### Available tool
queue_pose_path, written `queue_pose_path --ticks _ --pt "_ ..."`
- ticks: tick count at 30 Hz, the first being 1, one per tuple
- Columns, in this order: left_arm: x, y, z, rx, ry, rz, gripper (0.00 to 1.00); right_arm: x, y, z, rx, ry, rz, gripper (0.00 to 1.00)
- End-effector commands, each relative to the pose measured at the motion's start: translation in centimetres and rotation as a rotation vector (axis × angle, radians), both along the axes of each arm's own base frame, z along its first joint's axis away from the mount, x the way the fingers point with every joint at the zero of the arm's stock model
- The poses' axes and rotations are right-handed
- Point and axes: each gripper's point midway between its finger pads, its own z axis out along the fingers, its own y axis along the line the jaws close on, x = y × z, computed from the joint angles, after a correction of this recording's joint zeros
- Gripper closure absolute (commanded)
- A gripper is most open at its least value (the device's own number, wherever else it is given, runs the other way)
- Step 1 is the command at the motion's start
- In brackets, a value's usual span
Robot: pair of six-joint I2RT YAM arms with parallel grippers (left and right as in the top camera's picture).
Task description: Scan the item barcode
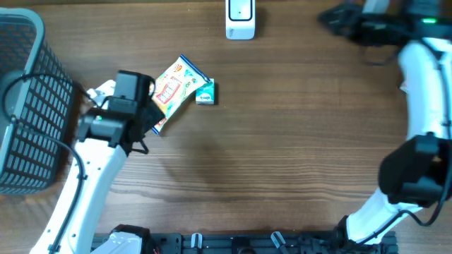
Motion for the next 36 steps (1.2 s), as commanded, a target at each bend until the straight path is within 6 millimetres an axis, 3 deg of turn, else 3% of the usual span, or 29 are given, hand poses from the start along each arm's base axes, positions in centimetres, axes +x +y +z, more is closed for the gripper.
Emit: queue_pose_path --ticks 1,8,11,14,17,24,30,36 --pt "0.0 1.8 0.2 0.002 -0.009 0.076 0.00 -2.3 8.5 -2.0 0.060 0.133 0.103 0.04" --pt "0.2 1.9 -0.6 -0.023 0.011 0.087 0.00 -4.3 18.3 -6.9 -0.079 0.222 0.064 0.01" --pt "0.4 1.1 -2.3 -0.058 0.067 0.073 0.21 -5.1 20.4 -7.5 -0.116 0.213 0.066 0.01" --pt "0.9 0.1 -4.2 -0.102 0.127 0.048 0.23 -5.5 21.1 -7.7 -0.144 0.202 0.075 0.00" --pt "1.7 -1.3 -6.6 -0.156 0.194 -0.012 0.13 -6.1 20.9 -8.2 -0.160 0.226 0.081 0.00" --pt "1.4 -0.8 -12.2 -0.158 0.373 -0.006 0.00 -6.7 19.4 -9.1 -0.193 0.283 0.074 0.00" --pt "2.8 -2.4 -14.1 -0.391 0.373 -0.148 0.00 -6.7 19.2 -9.2 -0.207 0.272 0.087 0.00" --pt "4.3 -2.4 -14.2 -0.467 0.312 -0.207 0.00 -6.7 19.2 -9.2 -0.207 0.272 0.087 0.00"
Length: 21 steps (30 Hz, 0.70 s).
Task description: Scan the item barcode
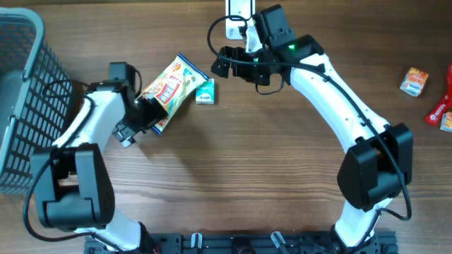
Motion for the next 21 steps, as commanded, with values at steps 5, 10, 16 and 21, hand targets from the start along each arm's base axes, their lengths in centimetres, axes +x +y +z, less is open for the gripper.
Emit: queue_pose_path --ticks 5,10,16,21 --pt "1.9 -1.7 -0.4 -0.132 -0.081 -0.100 0.00 0.1 -0.4 -1.1 -0.029 0.003 -0.001 0.00" --pt "3.8 -2.8 -0.2 -0.185 -0.183 -0.219 0.10 0.1 -0.4 -1.1 -0.036 -0.012 0.019 0.00" --pt "4.1 -2.8 -0.2 -0.180 -0.196 -0.234 0.82 0.2 -0.6 -1.2 -0.048 -0.016 0.011 0.00" --pt "3.8 -2.8 0.0 -0.181 -0.188 -0.238 0.96 0.3 -0.8 -1.3 -0.058 -0.020 0.005 0.00"
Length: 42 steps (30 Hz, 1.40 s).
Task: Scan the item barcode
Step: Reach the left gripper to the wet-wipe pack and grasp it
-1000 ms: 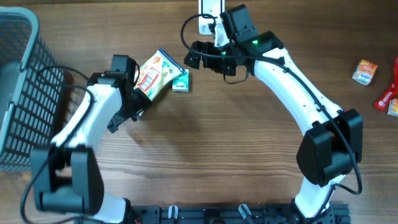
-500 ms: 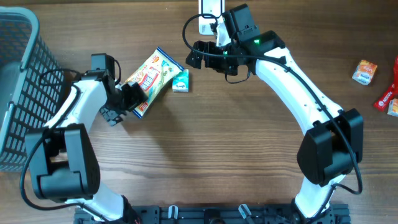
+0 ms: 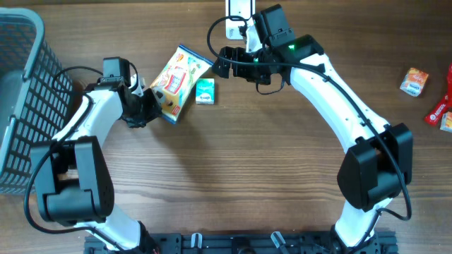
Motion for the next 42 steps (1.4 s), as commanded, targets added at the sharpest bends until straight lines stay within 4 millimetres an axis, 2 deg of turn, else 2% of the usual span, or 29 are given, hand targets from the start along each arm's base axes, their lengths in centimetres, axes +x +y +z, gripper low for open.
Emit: queue_pose_path --ticks 1,4,9,10,11,12,13,20,28,30,34,38,40,42 --pt "-0.4 -0.2 0.0 -0.015 0.009 -0.029 0.96 0.2 -0.6 -1.2 -0.043 -0.001 -0.004 0.00" --pt "-0.5 -0.2 1.5 -0.008 -0.011 -0.053 0.96 0.2 -0.8 -1.3 -0.054 -0.002 -0.007 0.00" --pt "0.0 -0.1 5.4 0.010 -0.102 -0.073 0.96 0.2 -0.8 -1.3 -0.054 -0.001 -0.007 0.00" --pt "0.0 -0.2 5.9 0.011 -0.115 -0.073 0.75 0.2 -0.8 -1.3 -0.053 0.000 -0.008 0.00" --pt "0.0 -0.2 6.0 0.009 -0.117 -0.069 0.16 0.2 -0.8 -1.3 -0.052 0.000 -0.009 0.00" --pt "0.0 -0.3 6.0 0.005 -0.112 -0.056 0.00 0.2 -0.8 -1.3 -0.052 0.002 -0.011 0.00" --pt "0.0 -0.2 5.7 0.001 -0.102 -0.042 0.00 0.2 -0.8 -1.3 -0.051 0.002 -0.010 0.00" --pt "0.5 0.6 1.8 -0.058 -0.019 0.119 0.00 0.1 -0.8 -1.4 -0.054 0.005 -0.009 0.00" --pt "2.5 -0.8 -1.5 -0.179 -0.015 0.128 0.00 0.1 -0.8 -1.3 -0.053 0.003 -0.010 0.00" --pt "3.0 -0.8 -2.1 -0.190 -0.018 0.142 0.00 0.1 -0.8 -1.4 -0.053 0.004 -0.010 0.00" --pt "3.9 -1.1 -2.1 -0.211 -0.055 0.130 0.01 0.1 -0.8 -1.3 -0.053 0.002 -0.010 0.00" --pt "4.7 -1.0 -1.8 -0.208 -0.092 0.126 0.38 0.3 -0.7 -1.3 -0.051 -0.003 -0.010 0.00" --pt "4.9 -0.9 -1.7 -0.208 -0.102 0.125 0.64 0.3 -0.7 -1.2 -0.050 -0.004 -0.010 0.00" --pt "4.9 -0.9 -1.7 -0.207 -0.105 0.125 0.96 0.5 -0.5 -1.1 -0.043 -0.017 -0.010 0.00"
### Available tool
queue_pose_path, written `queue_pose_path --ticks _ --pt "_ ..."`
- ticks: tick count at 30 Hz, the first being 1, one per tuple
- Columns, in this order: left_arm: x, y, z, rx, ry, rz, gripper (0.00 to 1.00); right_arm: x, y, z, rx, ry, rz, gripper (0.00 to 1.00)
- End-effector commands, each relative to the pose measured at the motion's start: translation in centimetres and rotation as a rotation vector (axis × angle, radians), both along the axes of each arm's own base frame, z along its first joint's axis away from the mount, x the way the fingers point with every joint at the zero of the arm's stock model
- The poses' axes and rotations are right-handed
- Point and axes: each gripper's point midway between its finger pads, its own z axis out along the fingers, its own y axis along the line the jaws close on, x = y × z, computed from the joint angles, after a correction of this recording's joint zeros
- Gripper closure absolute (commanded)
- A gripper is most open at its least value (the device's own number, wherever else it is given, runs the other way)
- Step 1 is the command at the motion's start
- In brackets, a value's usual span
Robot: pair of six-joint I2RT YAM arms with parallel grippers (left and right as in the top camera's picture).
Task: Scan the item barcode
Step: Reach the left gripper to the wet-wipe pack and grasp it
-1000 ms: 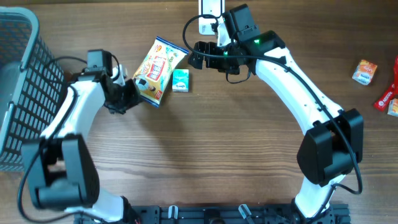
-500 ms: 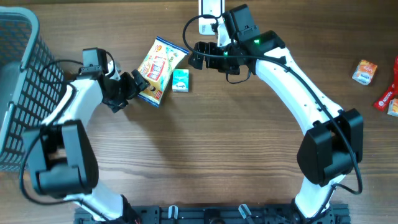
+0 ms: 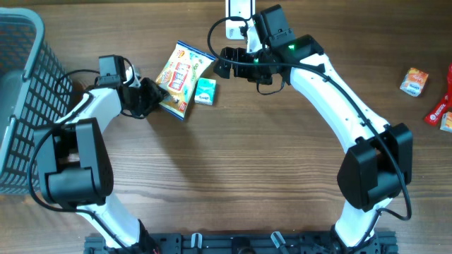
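Note:
A colourful yellow-and-green snack bag (image 3: 182,74) is held at its lower left end by my left gripper (image 3: 157,100), which is shut on it. The bag's upper right corner reaches towards my right gripper (image 3: 220,62). That gripper points left with its two black fingers spread and nothing between them. The white scanner (image 3: 239,7) stands at the table's far edge, mostly hidden under the right wrist. A small teal box (image 3: 205,92) lies just right of the bag.
A dark wire basket (image 3: 25,92) fills the left edge of the table. An orange box (image 3: 414,80) and a red packet (image 3: 441,113) lie at the far right. Both arms crowd the far middle of the wooden table (image 3: 233,176).
My left gripper has shifted a little up and to the right with the snack bag, which now stands steeper and closer to the right gripper. The right arm has not moved.
First the left gripper was over the bag's lower end while the right arm was off at the far right. Then the right arm hung over the scanner, its gripper facing left. After that the left gripper held the bag turned, and now holds it nearer the right gripper.

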Motion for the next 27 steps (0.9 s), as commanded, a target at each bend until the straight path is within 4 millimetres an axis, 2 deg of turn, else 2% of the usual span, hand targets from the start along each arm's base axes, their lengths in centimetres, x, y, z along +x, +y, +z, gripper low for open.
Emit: queue_pose_path --ticks 1,7,9,13,17,21,25,27 --pt "-0.2 -0.3 -0.4 -0.016 0.006 -0.008 0.96 0.5 0.0 -0.8 -0.011 -0.015 0.001 0.00" --pt "-1.0 -1.2 0.4 -0.064 0.023 -0.029 0.96 0.8 1.3 -1.6 0.049 0.047 -0.060 0.00" --pt "-1.2 -1.8 1.5 -0.100 0.011 -0.051 0.96 0.7 2.0 -2.2 0.069 0.076 -0.060 0.00" --pt "-2.0 -2.8 5.1 -0.144 -0.042 -0.103 0.96 0.5 2.5 -3.4 0.073 0.101 -0.040 0.00" --pt "-3.1 -2.7 8.3 -0.115 -0.079 -0.109 0.96 0.6 2.7 -3.4 0.011 -0.054 0.153 0.00" --pt "-4.8 -0.9 10.7 0.009 -0.085 -0.054 0.96 0.5 2.2 -3.3 -0.056 -0.143 0.255 0.00" --pt "-7.0 0.3 12.1 0.077 -0.043 0.014 0.96 -0.2 2.1 -1.7 -0.101 -0.262 0.402 0.01" --pt "-7.8 0.2 12.8 0.066 -0.031 0.036 0.96 -0.8 2.2 -0.7 -0.128 -0.336 0.496 0.00"
